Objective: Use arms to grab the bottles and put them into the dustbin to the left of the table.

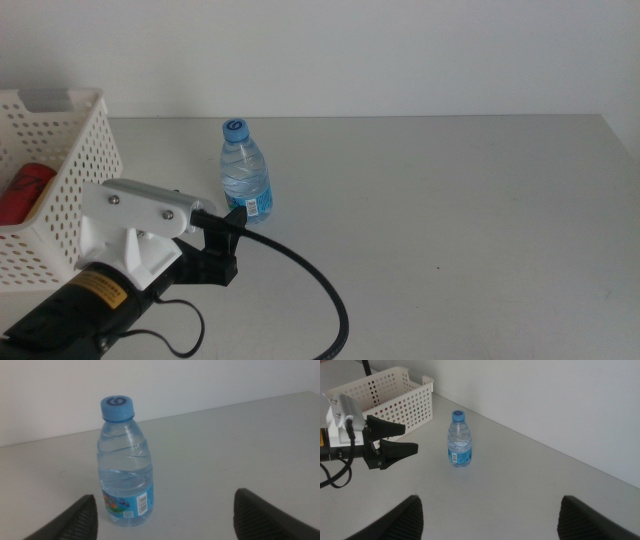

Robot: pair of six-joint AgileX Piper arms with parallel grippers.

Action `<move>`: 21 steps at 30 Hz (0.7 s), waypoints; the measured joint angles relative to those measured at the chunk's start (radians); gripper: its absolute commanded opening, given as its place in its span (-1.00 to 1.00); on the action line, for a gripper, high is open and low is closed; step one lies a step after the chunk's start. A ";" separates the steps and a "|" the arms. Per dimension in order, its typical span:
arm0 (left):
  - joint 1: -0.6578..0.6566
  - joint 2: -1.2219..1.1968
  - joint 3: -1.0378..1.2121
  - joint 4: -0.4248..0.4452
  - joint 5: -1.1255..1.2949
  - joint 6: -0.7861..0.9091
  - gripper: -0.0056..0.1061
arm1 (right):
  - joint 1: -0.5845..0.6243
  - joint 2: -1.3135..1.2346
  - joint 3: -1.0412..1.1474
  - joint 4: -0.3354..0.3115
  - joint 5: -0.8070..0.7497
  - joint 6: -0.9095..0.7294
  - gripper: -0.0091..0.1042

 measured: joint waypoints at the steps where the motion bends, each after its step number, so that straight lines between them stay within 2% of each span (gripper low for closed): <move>1: 0.000 0.018 -0.017 -0.019 -0.002 0.018 0.75 | 0.000 0.000 0.000 0.000 0.000 0.000 0.48; 3: 0.012 0.052 -0.055 -0.029 -0.002 0.037 0.75 | 0.000 0.000 0.000 0.000 0.000 0.000 0.48; 6: 0.065 0.107 -0.124 0.010 0.020 0.033 0.75 | 0.000 0.000 0.000 0.000 0.000 0.000 0.48; 14: 0.239 0.273 -0.302 0.349 0.070 -0.163 0.75 | 0.000 0.000 0.000 0.000 0.000 0.000 0.48; 18: 0.274 0.386 -0.375 0.454 0.061 -0.248 0.75 | 0.000 0.000 0.000 0.000 0.000 0.000 0.48; 21: 0.280 0.468 -0.431 0.473 0.047 -0.265 0.75 | 0.000 0.000 0.000 0.000 0.000 0.000 0.48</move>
